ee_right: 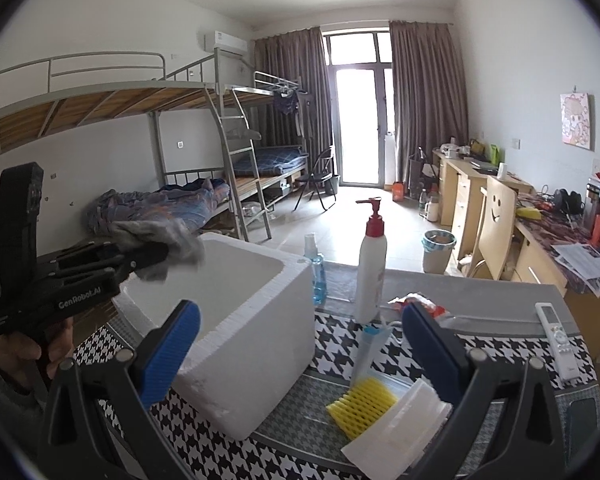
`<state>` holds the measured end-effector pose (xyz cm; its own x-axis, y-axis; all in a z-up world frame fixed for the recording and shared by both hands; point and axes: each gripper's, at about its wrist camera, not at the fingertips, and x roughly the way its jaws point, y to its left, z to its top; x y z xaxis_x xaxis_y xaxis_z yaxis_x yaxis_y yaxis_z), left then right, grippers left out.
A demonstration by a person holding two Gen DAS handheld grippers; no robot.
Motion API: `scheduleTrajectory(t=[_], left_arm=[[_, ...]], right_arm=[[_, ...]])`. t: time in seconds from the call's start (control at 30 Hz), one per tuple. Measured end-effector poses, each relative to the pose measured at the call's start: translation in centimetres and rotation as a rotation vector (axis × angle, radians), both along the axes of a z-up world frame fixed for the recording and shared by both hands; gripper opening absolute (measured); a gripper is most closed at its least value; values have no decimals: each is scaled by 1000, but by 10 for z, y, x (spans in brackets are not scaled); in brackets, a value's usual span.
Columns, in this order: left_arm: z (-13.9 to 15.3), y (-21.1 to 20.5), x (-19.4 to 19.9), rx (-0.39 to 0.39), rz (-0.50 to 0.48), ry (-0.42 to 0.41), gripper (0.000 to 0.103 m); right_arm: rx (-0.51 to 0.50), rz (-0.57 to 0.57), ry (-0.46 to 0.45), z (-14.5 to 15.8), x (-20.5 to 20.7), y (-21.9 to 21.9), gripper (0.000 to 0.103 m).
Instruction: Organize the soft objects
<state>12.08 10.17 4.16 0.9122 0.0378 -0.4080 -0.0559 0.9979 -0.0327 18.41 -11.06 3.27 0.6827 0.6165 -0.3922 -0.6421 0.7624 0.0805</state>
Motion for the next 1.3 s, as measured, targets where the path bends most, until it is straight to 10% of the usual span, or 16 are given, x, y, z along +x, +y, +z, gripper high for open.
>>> scheduleTrajectory(t=[0.07, 0.17, 1.3], left_arm=[[1, -2, -1, 9, 4, -11, 76], [5, -5, -7, 27, 19, -45, 95], [21, -34, -37, 47, 24, -94, 102]], right_arm=[[2, -5, 0, -1, 0, -2, 102], [4, -8, 2, -1, 1, -5, 102], [22, -41, -35, 7, -27, -36, 102]])
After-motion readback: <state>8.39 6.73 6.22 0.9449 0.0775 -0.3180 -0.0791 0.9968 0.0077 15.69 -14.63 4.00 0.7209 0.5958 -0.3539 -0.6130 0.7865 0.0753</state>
